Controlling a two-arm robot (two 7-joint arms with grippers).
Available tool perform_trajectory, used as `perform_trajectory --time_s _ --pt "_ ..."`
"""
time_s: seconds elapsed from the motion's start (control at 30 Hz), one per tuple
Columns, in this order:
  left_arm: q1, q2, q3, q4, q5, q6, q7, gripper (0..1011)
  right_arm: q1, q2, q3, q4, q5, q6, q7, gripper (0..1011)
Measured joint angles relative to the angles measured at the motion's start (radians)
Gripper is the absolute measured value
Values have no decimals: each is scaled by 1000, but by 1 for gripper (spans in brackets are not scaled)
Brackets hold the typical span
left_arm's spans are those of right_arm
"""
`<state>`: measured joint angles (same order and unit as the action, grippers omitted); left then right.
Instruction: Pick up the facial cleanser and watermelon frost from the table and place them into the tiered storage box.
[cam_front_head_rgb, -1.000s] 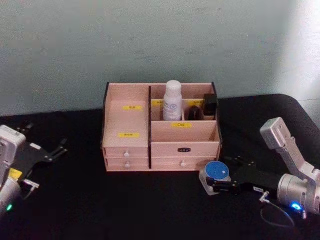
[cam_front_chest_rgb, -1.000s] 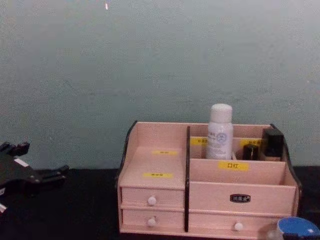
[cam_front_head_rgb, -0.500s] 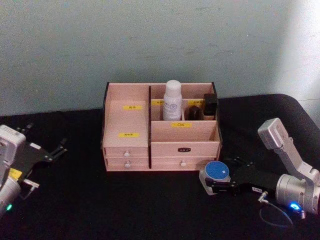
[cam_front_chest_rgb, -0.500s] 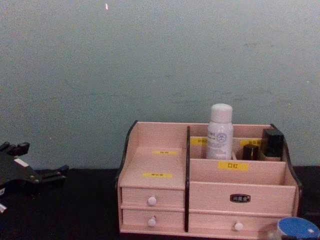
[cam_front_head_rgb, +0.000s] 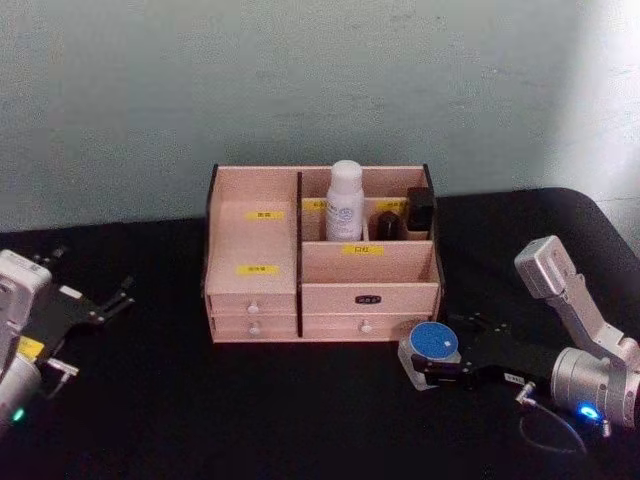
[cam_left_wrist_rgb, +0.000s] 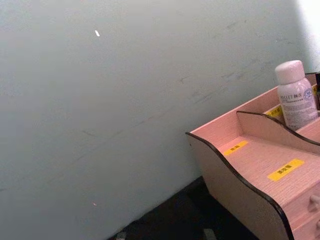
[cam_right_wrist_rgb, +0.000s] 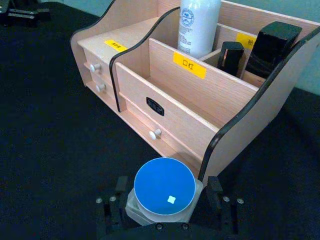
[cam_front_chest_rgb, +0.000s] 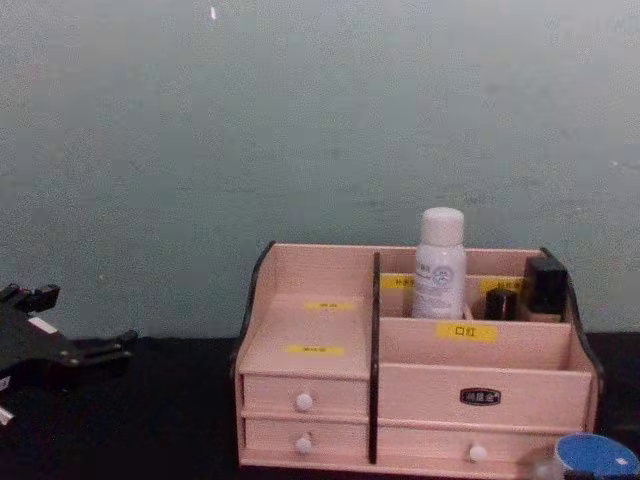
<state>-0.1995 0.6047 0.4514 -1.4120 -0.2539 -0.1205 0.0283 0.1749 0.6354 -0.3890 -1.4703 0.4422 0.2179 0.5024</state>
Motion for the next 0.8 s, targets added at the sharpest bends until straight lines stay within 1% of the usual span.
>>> perform_trajectory --time_s 0.53,0.6,0.8 --pt "0 0 0 0 0 0 0 1001 -1 1 1 -1 1 0 1 1003" --pt "0 0 0 0 0 0 0 1001 -1 1 1 -1 1 0 2 978" --pt "0 0 0 0 0 0 0 1001 -1 1 1 -1 1 -1 2 834"
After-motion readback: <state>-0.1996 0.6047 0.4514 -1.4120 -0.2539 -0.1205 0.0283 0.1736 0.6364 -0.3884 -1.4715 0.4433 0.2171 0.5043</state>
